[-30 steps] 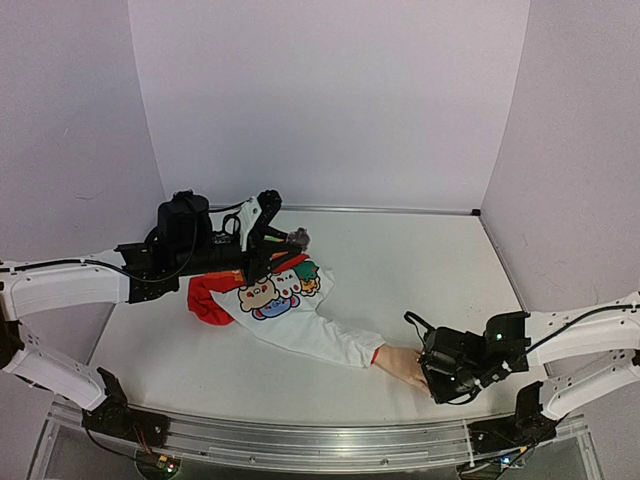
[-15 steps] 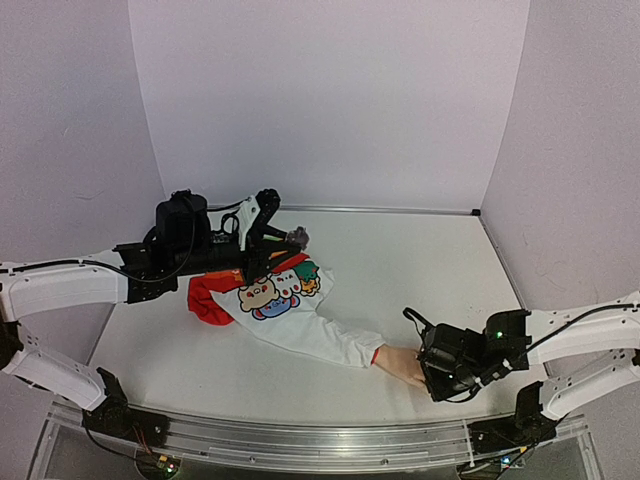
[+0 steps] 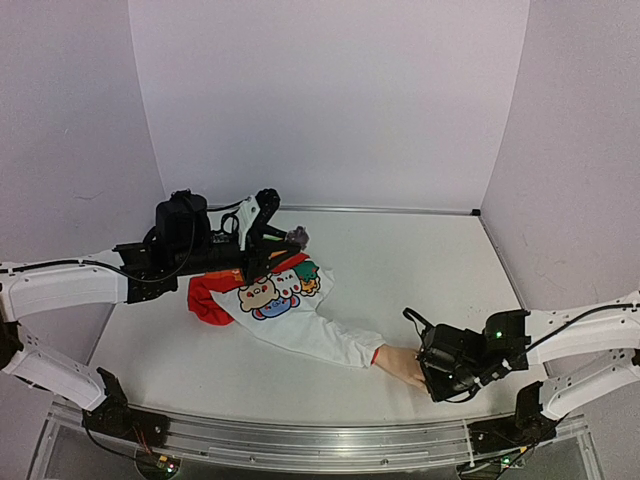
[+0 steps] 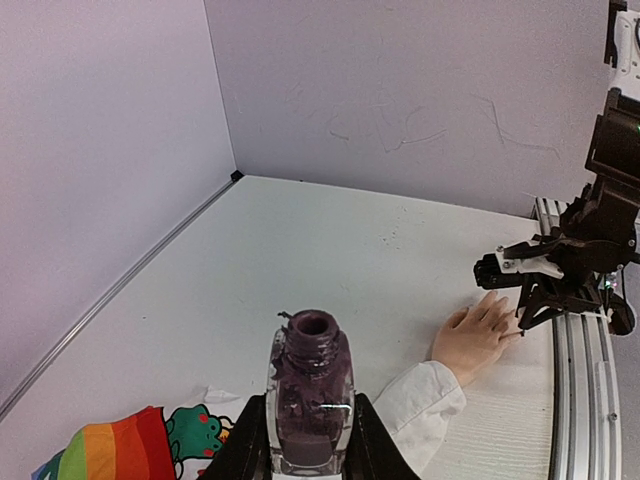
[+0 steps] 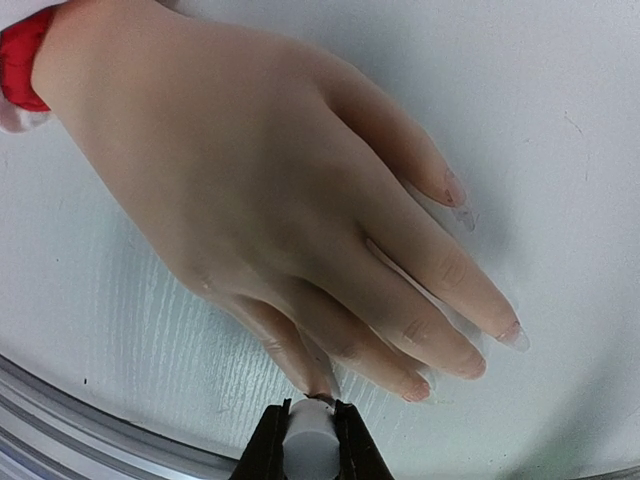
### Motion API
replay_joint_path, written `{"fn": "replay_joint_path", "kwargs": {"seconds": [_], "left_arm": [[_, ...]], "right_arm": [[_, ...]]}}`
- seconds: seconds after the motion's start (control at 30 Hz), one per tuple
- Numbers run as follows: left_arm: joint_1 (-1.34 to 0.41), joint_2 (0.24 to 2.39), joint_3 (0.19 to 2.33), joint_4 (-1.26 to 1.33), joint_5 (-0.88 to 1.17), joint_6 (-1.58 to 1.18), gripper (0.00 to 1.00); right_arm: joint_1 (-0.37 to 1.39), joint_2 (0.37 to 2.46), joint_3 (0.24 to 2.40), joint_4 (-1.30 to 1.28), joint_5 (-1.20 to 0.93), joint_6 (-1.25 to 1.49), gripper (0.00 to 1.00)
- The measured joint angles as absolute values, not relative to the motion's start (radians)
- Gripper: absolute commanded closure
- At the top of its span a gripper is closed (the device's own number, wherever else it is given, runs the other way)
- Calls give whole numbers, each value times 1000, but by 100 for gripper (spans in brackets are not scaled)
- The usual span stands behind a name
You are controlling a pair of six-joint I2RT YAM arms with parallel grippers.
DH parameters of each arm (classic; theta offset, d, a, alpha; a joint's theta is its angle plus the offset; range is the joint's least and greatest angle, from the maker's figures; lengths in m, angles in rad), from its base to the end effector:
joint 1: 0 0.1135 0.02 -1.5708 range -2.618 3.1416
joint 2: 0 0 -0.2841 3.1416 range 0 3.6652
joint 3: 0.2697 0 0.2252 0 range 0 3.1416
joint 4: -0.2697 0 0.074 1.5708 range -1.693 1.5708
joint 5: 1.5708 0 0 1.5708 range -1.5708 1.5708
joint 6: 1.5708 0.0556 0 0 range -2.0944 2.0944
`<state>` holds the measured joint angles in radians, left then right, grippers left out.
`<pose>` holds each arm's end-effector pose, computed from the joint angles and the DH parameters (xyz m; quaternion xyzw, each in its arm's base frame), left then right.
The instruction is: Paint the nails
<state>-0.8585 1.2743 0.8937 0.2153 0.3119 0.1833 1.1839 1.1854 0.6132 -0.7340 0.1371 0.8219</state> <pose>0.1740 -0.2276 0.3394 0.4622 0.6039 -0.3233 0.5632 0.0681 0.1471 0.1851 -0.1691 0.9744 0.0744 0.1280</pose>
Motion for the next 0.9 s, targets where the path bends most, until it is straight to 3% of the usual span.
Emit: {"fn": "replay_joint_path", "kwargs": {"seconds": [0.9], "left_arm": [[-859,1274,894,215,311,184,100]], "right_arm": [[1184,1208,613,-754,146,843,100]]}}
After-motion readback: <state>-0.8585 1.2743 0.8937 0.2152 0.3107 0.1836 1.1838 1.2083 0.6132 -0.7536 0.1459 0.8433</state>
